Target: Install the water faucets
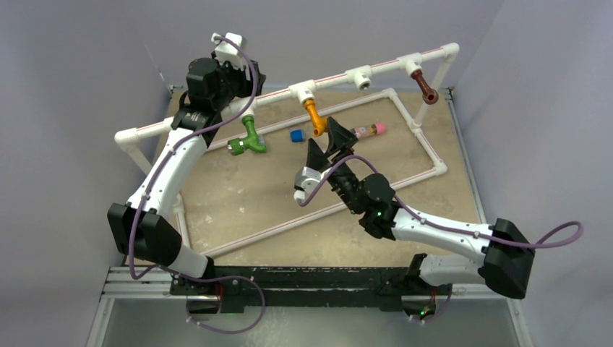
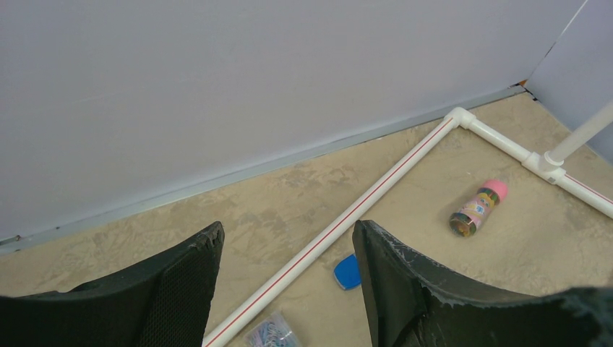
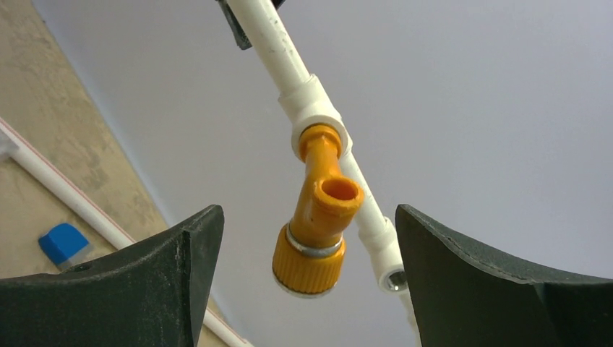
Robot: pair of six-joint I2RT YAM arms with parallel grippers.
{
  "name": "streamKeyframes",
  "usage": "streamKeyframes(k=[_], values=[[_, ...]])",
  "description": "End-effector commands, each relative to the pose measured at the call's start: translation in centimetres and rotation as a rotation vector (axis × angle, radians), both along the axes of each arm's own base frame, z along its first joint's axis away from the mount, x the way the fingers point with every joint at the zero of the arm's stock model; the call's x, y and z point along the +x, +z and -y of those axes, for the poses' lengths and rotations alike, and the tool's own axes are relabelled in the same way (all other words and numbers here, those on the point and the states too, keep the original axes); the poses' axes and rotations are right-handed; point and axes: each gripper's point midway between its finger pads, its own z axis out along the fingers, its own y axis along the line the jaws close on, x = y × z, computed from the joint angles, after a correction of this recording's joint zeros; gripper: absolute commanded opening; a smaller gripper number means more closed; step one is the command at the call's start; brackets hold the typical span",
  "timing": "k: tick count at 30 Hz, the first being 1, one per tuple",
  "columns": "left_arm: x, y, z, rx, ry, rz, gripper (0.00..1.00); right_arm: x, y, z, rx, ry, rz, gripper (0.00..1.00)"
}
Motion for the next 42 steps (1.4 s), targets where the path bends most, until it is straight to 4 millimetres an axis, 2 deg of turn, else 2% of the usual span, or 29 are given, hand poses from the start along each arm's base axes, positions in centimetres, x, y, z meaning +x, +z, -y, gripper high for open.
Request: streamKeyframes(k=[1,5,9,13,16,21,22,24,27,38,42], values=[[-1.1,-9.8,1.1,0.083,-0.052,-0.269,0.65,-0.2,5.3,0.4,0.133,-0.022,0.12,0.89],[-1.1,-9.8,1.2,0.083,-0.053,-0.27,0.65,0.2,5.4,-0.1,0.166,-0.017,0.107,0.83],[-1.1,-9.8,1.2,0.083,-0.054,-0.27,0.65,1.1,5.4,-0.4,0.2,-0.031,0.072,0.65],[-1.1,-9.8,1.1,0.083,-0.052,-0.268,0.65,1.7,5.0,-0.3,0.249,-0.04,0.044,0.56],[-1.1,-9.8,1.2,0.082,-0.053,-0.269,0.65,2.1,4.0,-0.3,0.278,-0.044,0.008,0.46],[-1.2,-9.7,1.2,0.082,-0.053,-0.268,0.65,2.9,2.4,-0.4,0.346,-0.055,-0.063,0.13],[-1.2,-9.7,1.2,0.082,-0.053,-0.267,0.65,3.0,2.2,-0.3,0.369,-0.061,-0.08,0.01],[-1.2,-9.7,1.2,0.083,-0.053,-0.269,0.66,3.2,2.3,0.0,0.458,-0.057,-0.124,0.0],[-1.1,-9.7,1.2,0.082,-0.055,-0.268,0.65,2.8,2.6,-0.8,0.614,0.044,-0.234,0.0],[-1.1,-10.0,1.2,0.082,-0.054,-0.275,0.65,1.2,3.9,-2.2,1.518,0.462,-0.739,0.0],[-1.1,-10.0,1.3,0.08,-0.057,-0.277,0.65,0.1,5.7,-2.8,1.788,0.674,-0.917,0.0]])
